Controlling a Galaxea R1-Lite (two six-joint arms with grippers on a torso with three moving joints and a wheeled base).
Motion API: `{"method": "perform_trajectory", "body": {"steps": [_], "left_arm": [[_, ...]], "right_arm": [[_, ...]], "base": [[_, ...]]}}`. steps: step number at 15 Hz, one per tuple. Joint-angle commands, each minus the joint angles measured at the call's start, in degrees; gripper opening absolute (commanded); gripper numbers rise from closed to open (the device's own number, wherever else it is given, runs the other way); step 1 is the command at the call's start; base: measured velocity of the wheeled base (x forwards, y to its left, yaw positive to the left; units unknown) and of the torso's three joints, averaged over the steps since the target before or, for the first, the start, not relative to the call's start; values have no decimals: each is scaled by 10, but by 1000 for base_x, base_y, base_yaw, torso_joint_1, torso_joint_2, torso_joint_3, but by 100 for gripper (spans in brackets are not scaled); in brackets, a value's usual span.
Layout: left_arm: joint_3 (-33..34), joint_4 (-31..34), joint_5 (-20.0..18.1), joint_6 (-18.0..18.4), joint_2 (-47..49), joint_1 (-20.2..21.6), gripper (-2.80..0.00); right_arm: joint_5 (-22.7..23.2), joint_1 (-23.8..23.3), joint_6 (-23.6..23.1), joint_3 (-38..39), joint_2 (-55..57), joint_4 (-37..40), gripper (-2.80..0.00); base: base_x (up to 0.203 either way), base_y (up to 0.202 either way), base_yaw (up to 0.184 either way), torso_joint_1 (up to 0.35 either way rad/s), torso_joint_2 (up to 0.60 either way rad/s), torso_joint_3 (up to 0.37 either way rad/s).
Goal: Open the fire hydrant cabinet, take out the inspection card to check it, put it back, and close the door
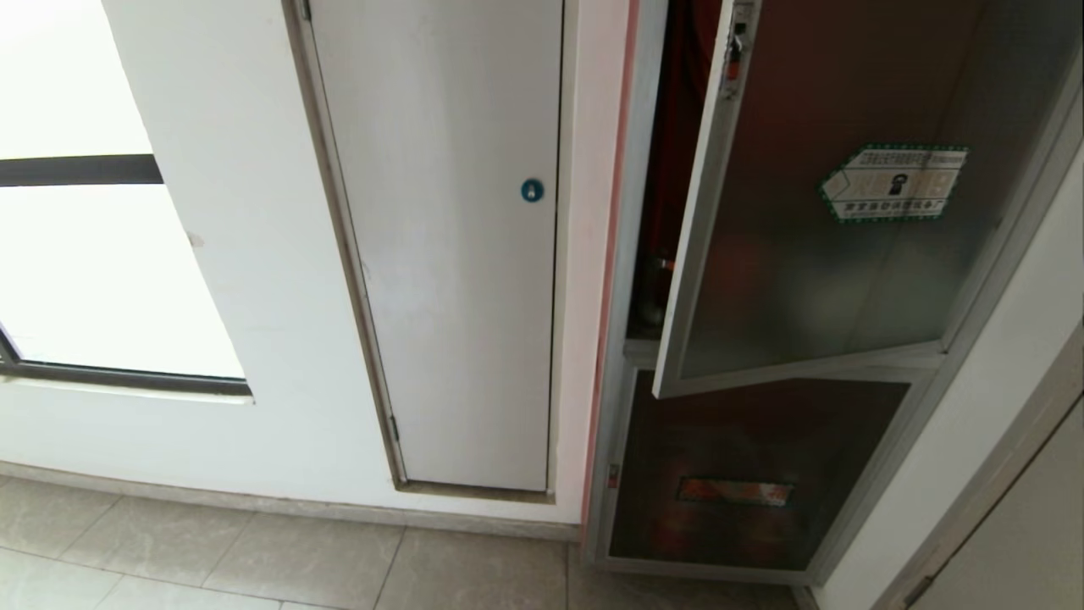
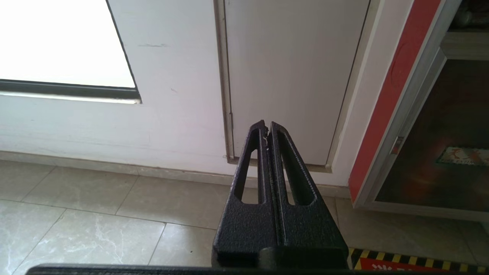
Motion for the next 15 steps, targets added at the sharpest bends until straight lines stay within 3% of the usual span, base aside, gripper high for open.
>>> {"method": "perform_trajectory", "body": {"steps": [1, 15], "left_arm": [[4, 0, 0, 0, 1, 0, -280], [4, 0, 0, 0, 1, 0, -280]], "right_arm": [[1, 0, 2, 1, 0, -1, -280], [-1, 0, 20, 1, 0, -2, -280]], "base": [[0, 0, 0, 0, 0, 0], [0, 0, 0, 0, 0, 0]]}}
